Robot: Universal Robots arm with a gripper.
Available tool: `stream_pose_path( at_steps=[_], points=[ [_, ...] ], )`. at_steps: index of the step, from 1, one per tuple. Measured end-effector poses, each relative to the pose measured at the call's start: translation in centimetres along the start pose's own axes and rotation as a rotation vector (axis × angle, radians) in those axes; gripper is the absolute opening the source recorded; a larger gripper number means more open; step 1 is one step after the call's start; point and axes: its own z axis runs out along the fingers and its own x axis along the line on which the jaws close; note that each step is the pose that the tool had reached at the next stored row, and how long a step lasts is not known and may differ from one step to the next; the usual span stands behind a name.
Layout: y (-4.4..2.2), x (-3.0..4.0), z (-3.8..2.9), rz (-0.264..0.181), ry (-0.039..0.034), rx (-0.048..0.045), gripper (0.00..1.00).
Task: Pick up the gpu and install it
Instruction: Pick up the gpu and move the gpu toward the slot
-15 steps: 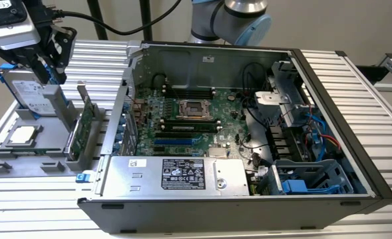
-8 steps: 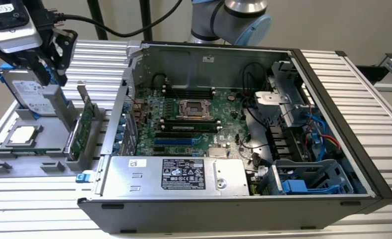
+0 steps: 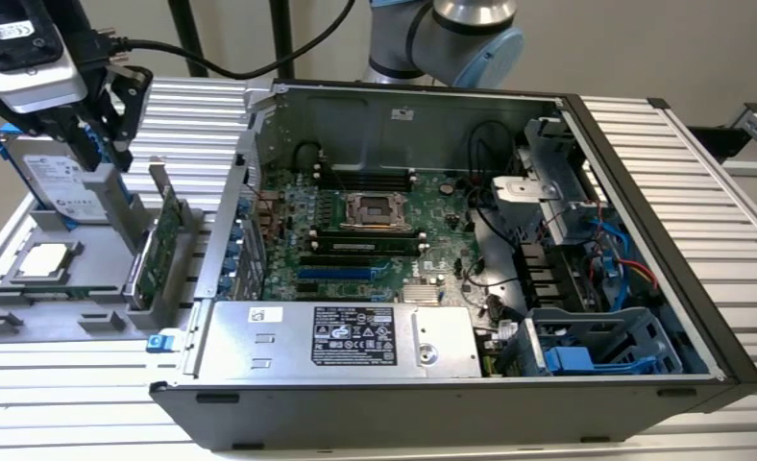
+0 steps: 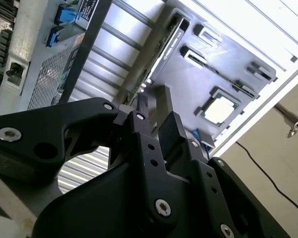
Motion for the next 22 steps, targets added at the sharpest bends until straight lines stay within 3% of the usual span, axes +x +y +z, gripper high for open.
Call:
stream_pose_path(
  at_steps=[10, 22],
  points=[
    [-0.07, 0.02, 0.96, 0.001, 0.002, 0.0, 1.0],
    [-0.54, 0.03, 1.45, 0.002, 0.0153, 0.0002, 1.0]
  ],
)
